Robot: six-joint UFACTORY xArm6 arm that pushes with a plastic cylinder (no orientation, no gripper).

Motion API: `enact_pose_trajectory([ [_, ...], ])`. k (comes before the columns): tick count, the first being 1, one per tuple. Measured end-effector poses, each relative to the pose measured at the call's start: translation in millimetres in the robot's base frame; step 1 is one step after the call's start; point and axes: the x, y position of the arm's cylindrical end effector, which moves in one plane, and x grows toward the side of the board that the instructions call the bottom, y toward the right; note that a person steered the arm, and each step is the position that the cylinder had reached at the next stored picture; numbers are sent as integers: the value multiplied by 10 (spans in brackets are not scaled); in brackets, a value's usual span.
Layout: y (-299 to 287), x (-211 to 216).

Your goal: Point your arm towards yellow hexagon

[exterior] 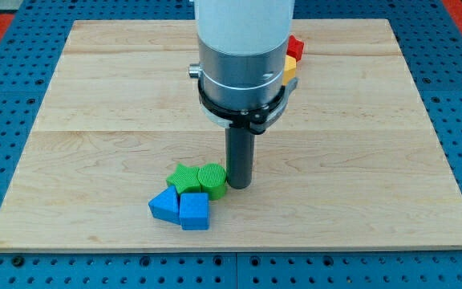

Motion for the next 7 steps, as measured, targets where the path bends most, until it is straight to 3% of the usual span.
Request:
enact_pose_trajectory([
  [2,689,-320],
  [7,872,-649],
])
